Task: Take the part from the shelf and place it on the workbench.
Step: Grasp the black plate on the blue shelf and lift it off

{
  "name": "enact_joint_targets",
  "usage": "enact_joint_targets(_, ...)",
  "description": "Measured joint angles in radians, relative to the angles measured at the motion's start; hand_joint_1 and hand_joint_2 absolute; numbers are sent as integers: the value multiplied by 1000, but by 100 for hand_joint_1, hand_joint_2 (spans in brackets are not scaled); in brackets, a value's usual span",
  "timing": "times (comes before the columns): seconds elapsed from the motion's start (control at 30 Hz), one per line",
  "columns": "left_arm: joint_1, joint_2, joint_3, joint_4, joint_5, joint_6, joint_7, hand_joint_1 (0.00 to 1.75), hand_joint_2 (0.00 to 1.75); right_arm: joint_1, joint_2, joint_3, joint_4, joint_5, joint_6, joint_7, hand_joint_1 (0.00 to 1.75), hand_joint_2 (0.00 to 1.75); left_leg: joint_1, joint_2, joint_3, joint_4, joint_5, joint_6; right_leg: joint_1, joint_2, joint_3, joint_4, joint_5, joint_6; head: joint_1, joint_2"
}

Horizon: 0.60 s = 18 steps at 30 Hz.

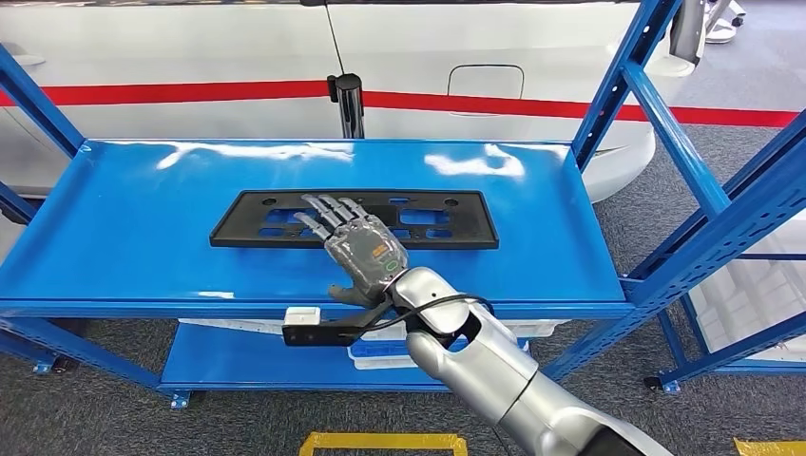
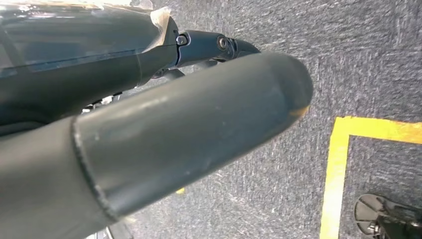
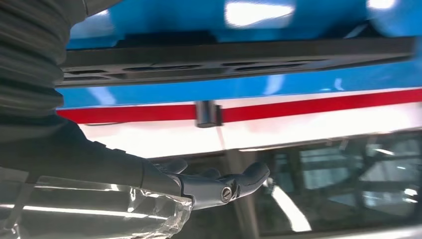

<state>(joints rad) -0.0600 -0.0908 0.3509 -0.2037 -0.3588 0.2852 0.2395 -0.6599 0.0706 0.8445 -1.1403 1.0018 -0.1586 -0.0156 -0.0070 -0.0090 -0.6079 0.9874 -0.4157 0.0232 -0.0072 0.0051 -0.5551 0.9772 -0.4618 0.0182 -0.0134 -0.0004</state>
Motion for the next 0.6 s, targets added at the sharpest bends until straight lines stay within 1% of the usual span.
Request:
enact_joint_targets(0.17,1,0,11,0,-3,7,-36,0,0,-54,7,-91,172,28,-66,33,0,175,-1,-1,0,0,1,1,0,-1,1,0,0,1,0,0)
enact_joint_targets(0.3,1,0,23,0,-13,4,-51,0,0,-72,3,-167,272,47,-103,71,0,175,-1,-1,0,1,1,1,-1,-1,0,0,1,1,0,0)
enact_joint_targets(0.4,2,1,30,0,-22,2,-59,0,0,-75,-8,-226,320,63,-118,104,0,175,-1,-1,0,1,1,1,-2,-2,0,0,1,1,0,0)
enact_joint_targets(0.43,2,1,31,0,-26,2,-61,0,0,-74,-14,-246,331,68,-121,112,3,175,-1,-1,0,1,1,1,-2,-2,0,0,1,1,0,0)
enact_joint_targets(0.53,2,1,31,0,-41,-1,-65,0,0,-66,-34,-302,350,83,-129,124,10,175,-1,-1,0,1,1,1,-2,-2,0,0,1,1,0,0)
enact_joint_targets(0.6,2,2,31,0,-54,-4,-68,0,0,-53,-44,-337,352,97,-131,124,10,175,-1,-1,0,1,1,1,-2,-2,0,0,1,1,0,0)
